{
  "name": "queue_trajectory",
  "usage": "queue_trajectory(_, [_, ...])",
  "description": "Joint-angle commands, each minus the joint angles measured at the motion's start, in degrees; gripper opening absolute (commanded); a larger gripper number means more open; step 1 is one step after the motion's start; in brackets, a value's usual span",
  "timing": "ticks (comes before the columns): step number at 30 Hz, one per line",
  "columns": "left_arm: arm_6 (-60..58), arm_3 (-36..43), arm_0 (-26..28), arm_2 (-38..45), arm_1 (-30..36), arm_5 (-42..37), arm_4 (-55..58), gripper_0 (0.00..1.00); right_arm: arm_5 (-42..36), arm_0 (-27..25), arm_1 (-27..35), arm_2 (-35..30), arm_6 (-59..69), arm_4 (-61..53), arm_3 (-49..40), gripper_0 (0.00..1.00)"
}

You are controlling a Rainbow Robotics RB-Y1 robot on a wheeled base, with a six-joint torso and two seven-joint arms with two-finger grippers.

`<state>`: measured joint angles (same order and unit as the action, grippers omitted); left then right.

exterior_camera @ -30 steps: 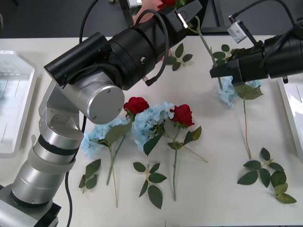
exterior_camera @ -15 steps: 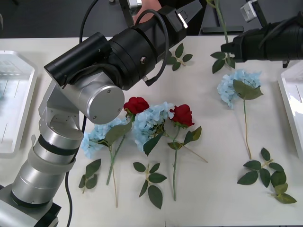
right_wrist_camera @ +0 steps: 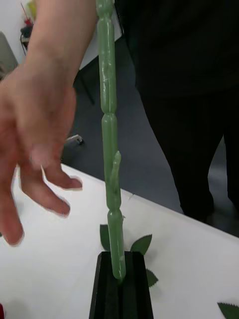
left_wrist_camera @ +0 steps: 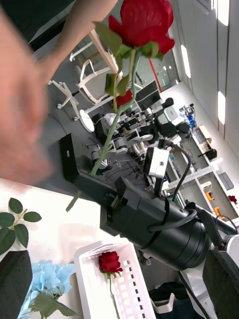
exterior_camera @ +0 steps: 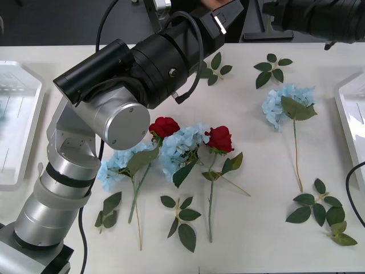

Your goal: Place the red flowers into the right box and the blue flowers into the left box. If a person shows an open palm, hand one flower to the person first, then continue sorting.

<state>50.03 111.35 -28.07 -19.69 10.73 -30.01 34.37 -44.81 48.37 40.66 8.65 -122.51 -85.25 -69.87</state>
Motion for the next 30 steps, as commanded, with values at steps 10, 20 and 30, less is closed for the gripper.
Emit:
queue_trajectory(10, [-2.84,1.06,-2.60,-0.96,-1.50,0.92,-0.53,1.00,2.79,2.34,-1.28,-1.09,-2.82,-1.58,-2.20,0.00])
queue_trajectory(20, [-2.84,1.06,-2.60,-0.96,-1.50,0.92,-0.53,1.00,5.78,-1.17,-1.28,-0.74,-4.14,-2.46,-6.07,0.00])
queue_trajectory(30, [-2.84,1.06,-2.60,-0.96,-1.50,0.92,-0.53,1.00,5.43,-1.17,-1.28,-0.74,-4.49,-2.46,-6.16,0.00])
